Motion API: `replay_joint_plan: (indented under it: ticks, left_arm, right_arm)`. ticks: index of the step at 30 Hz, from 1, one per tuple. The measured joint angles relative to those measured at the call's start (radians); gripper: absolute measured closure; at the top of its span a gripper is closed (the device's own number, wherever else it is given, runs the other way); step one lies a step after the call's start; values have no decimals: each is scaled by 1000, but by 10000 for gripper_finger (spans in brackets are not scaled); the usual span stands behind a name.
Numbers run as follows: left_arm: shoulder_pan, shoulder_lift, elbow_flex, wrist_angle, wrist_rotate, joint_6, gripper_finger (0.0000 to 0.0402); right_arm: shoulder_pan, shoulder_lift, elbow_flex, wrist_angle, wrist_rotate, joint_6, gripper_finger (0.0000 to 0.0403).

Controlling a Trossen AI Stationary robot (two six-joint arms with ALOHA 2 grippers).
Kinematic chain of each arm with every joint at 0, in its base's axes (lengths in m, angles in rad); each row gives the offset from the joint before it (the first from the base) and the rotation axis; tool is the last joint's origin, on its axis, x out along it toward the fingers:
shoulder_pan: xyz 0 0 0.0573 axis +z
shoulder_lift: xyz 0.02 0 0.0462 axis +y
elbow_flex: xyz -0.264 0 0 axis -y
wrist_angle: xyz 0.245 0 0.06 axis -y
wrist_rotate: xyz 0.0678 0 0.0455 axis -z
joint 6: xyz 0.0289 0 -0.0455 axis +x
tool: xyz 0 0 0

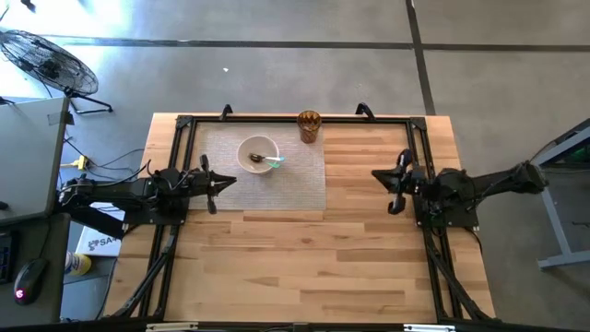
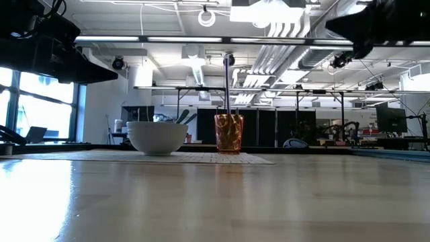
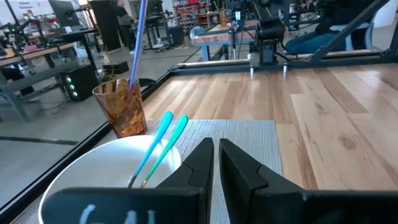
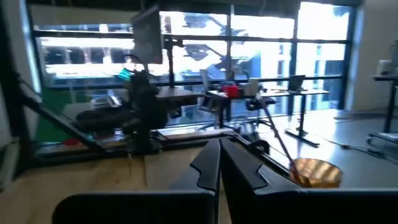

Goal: Pick & Place Utensil
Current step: Return to Home Position

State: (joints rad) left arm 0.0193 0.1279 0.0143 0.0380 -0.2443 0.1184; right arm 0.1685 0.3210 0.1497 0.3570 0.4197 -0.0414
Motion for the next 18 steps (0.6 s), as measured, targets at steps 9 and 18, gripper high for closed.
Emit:
replay_joint_plan:
  ticks: [9, 18]
  left_arm:
    - [0, 0, 0, 1, 1, -1, 378]
    - [0, 0, 0, 12, 1, -2, 378]
  right_arm:
    - [0, -54, -140, 104, 40, 10, 399]
    - [0, -77, -139, 88, -163, -51, 396]
